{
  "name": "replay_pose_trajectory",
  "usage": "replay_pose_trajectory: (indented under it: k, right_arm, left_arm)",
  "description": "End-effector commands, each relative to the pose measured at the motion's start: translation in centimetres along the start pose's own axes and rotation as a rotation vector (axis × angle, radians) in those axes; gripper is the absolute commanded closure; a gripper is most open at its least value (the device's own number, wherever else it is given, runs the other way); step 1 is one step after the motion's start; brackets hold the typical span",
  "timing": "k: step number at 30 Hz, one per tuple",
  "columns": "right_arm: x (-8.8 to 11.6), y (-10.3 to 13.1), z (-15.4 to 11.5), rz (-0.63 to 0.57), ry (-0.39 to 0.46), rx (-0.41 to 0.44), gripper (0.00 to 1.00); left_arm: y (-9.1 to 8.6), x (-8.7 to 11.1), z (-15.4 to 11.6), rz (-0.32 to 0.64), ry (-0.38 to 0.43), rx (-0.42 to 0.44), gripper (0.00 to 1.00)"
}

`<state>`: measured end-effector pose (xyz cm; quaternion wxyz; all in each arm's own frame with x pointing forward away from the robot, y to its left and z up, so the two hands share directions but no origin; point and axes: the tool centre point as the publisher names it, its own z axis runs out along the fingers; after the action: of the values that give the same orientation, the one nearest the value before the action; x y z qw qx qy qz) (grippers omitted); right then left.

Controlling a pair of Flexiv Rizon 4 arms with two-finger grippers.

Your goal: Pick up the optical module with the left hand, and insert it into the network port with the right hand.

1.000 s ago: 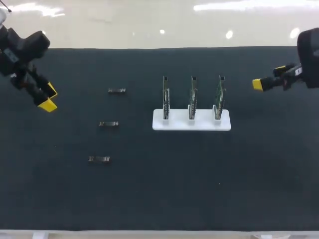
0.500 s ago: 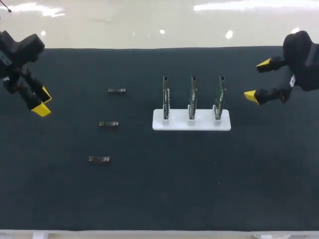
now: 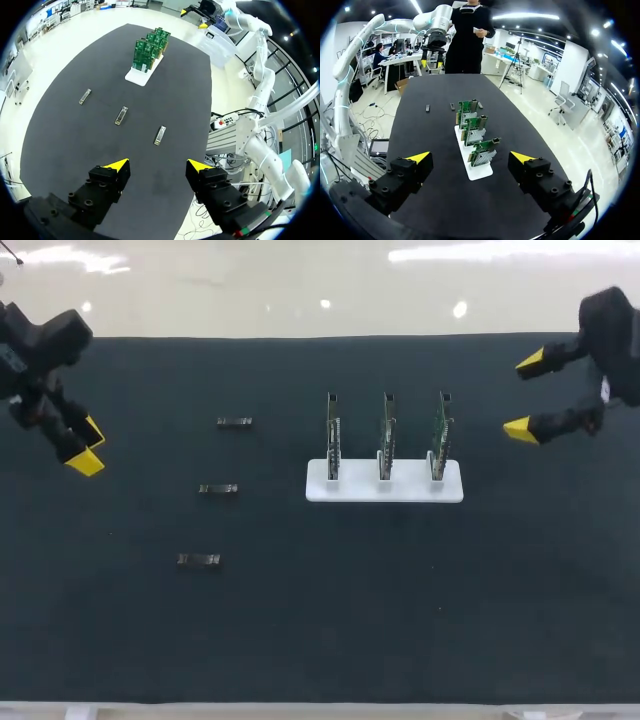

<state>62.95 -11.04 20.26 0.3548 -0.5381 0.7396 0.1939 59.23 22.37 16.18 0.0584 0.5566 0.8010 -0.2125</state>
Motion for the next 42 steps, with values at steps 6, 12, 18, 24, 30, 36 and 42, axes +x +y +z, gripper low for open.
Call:
replay_pose_trajectory:
  k: [6, 12, 18, 24, 30, 36, 42]
  right_arm:
    - [0.2, -1.3, -0.3, 0.066, -0.026, -0.233, 0.00]
    - [0.2, -1.3, -0.3, 0.066, -0.026, -0.233, 0.00]
    - [0.2, -1.3, -0.3, 0.066, -0.026, -0.233, 0.00]
    - [0.2, -1.3, -0.3, 0.066, -0.026, -0.233, 0.00]
    - [0.2, -1.3, -0.3, 0.066, -0.026, -0.233, 0.00]
    - [0.2, -1.3, -0.3, 0.066, -0.026, -0.233, 0.00]
    - [0.2, -1.3, -0.3, 0.066, -0.026, -0.233, 0.00]
  left_arm:
    - [-0.2, -0.1, 0.2, -0.006, -0.012, -0.007, 0.00]
    - [-0.2, -0.1, 0.2, -0.006, -0.012, -0.007, 0.00]
    - [-0.2, -0.1, 0.2, -0.006, -0.012, -0.007, 0.00]
    - [-0.6, 0.1, 0.7, 0.065, 0.030, -0.015, 0.00]
    - [-1.0, 0.7, 2.8, 0.189, 0.126, -0.083, 0.00]
    - [-0.8, 0.4, 5.3, 0.220, 0.177, -0.102, 0.00]
    - [-0.3, -0.3, 7.5, 0.239, 0.171, -0.122, 0.00]
